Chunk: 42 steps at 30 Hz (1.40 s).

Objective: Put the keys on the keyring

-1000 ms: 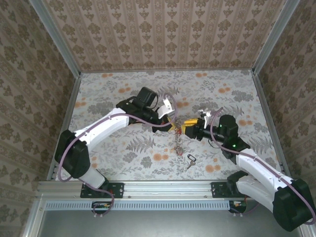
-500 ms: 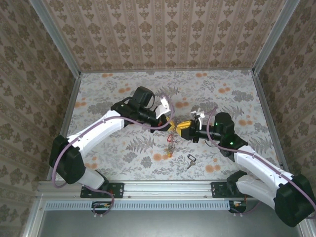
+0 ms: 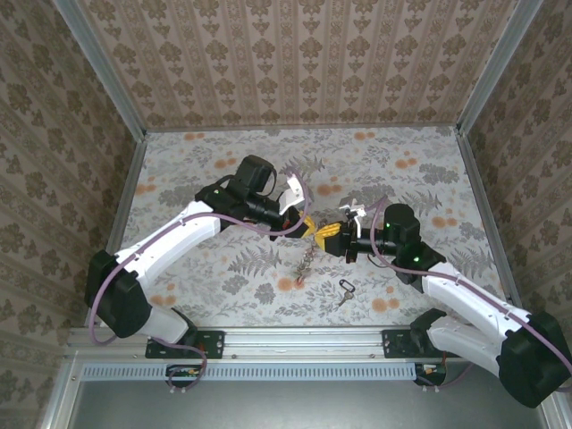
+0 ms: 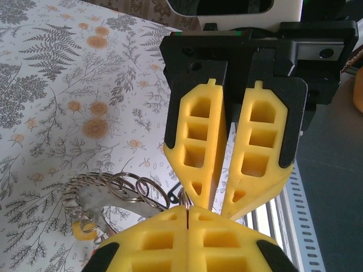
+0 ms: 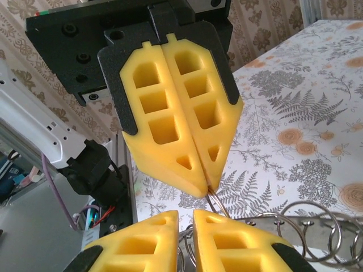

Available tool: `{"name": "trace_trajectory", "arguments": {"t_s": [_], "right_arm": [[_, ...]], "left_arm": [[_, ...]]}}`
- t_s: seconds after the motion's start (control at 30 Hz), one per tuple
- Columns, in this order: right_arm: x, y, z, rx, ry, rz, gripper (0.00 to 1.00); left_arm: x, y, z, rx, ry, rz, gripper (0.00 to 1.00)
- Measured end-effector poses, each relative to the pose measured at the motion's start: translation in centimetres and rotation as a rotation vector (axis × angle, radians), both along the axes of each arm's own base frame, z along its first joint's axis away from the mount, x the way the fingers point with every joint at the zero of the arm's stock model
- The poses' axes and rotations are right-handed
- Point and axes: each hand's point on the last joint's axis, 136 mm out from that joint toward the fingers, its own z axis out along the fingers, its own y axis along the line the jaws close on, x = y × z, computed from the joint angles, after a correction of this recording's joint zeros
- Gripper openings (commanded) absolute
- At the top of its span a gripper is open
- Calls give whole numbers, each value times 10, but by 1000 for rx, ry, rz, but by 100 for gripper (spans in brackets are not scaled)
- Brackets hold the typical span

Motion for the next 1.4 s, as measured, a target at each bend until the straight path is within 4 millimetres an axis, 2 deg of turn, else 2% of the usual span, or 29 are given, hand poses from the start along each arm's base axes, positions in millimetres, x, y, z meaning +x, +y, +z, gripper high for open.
{"name": "trace_trajectory", "arguments": {"t_s": [0.33,0.53,0.87,0.97,1.1,1.17,1.3,1.4], "right_arm": [[-4,5,-1,-9,-13,27,10],[-7,7,-3,-16,-17,36,0],[-7,7,-4,-23,-21,38,0],[-7,6,-4,-23,-22,35,15],[-7,3,-1,-30,-42,10,45],[-8,1,4,-30,-65,-4,54],[-6,-7,17,-19,-113,-55,56],[-4,-10,19,-20,-121,-77,55]], "left_arm": [[-3,0,1,-8,9,-12,0],[-3,0,2,-9,9,-13,0],[-8,1,-2,10,25,-22,0],[-8,1,-3,13,26,-23,0],[-7,2,-3,17,21,-19,0],[-7,2,-3,16,20,-19,0],[-8,2,-3,14,23,-23,0],[-10,1,-2,10,27,-29,0]]}}
